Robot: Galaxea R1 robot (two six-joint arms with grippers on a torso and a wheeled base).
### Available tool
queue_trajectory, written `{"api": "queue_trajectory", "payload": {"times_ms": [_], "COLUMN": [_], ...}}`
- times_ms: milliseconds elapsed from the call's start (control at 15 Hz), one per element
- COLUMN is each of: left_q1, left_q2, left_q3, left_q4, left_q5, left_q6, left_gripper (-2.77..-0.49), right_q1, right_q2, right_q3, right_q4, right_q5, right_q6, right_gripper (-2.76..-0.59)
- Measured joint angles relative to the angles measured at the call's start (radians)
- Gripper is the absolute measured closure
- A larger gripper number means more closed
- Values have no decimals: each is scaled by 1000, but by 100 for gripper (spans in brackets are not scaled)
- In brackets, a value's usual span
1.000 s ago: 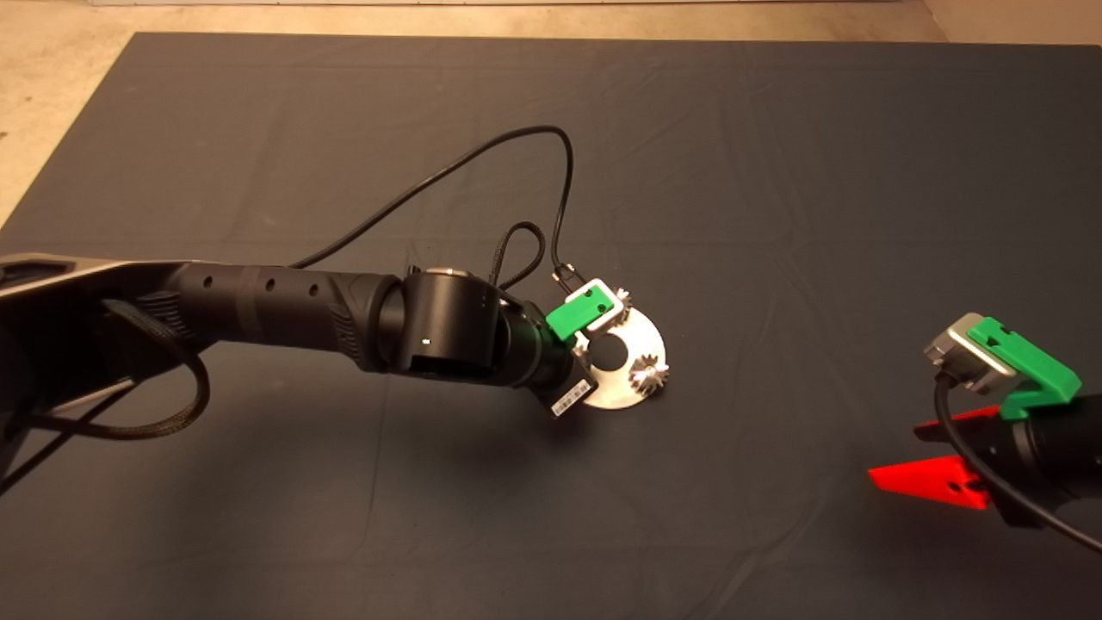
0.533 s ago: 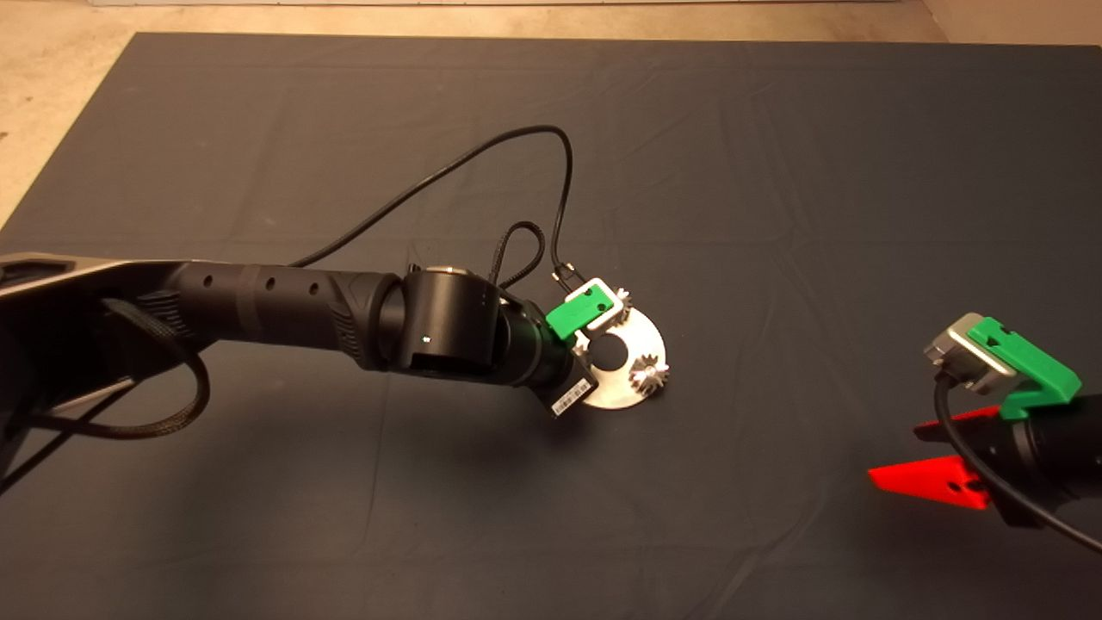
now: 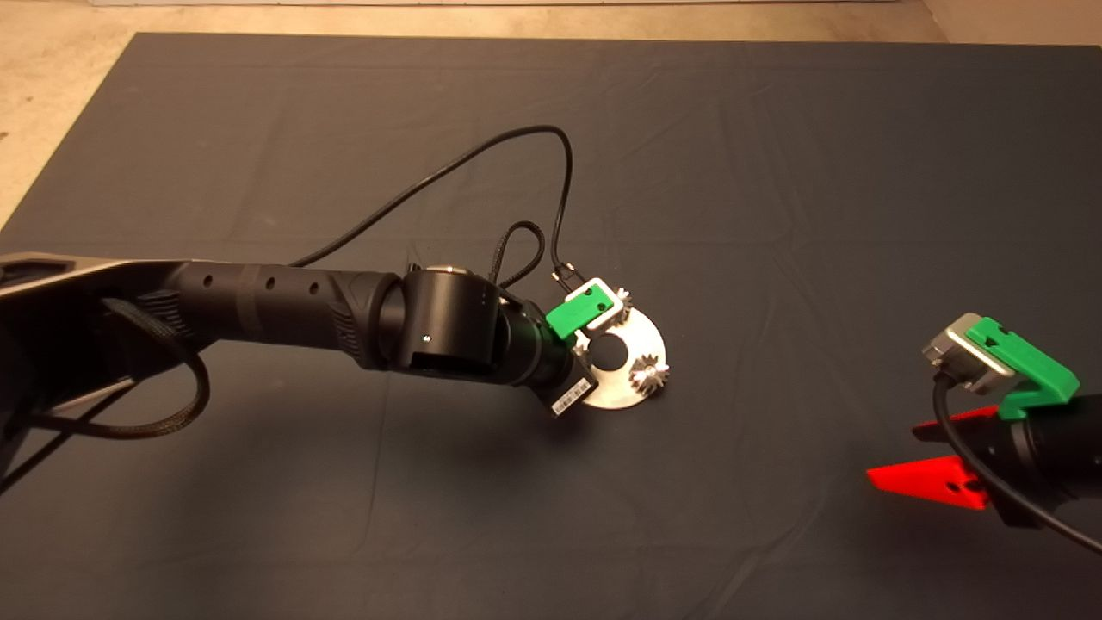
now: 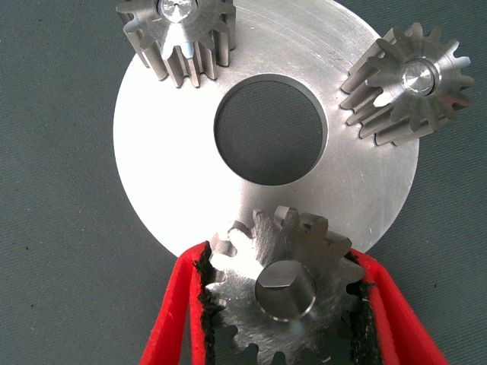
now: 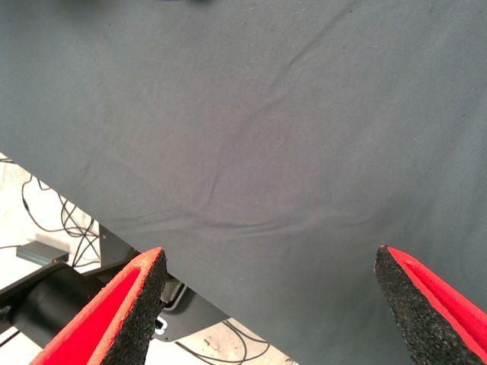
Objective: Install three planetary gears onto the carrier pins
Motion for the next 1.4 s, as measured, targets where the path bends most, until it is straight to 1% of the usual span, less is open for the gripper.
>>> {"api": "queue_trajectory", "payload": {"times_ms": [200,267,400,600,800,1000,1133,1267,1400], "left_q1": [0,0,0,-3,-3,-5,-6,-9,-9], "left_q2": [0,0,0,0,0,0,2,3,2], "left_q3": [-3,-3,-4,-10,-12,-24,-27,-32,-32], "left_q4": [-2,-2,-3,-9,-9,-14,-15,-24,-24], "left_q5": [-1,-2,-3,-9,-10,-25,-26,-30,-31], "left_q6": [1,16,26,27,30,42,46,49,49], "left_gripper": [-78,-78,-78,-78,-78,-78,-78,-78,-78], "right_q1": [0,0,0,0,0,0,0,0,0], "right_q2": [0,0,0,0,0,0,0,1,1], "right_q3": [0,0,0,0,0,0,0,0,0], "right_q4": [0,0,0,0,0,0,0,0,0], "right_q5": [0,0,0,0,0,0,0,0,0], "right_q6": [0,0,0,0,0,0,0,0,0], "right_gripper": [-202,-202,-202,-202,-202,-202,-202,-202,-202]}}
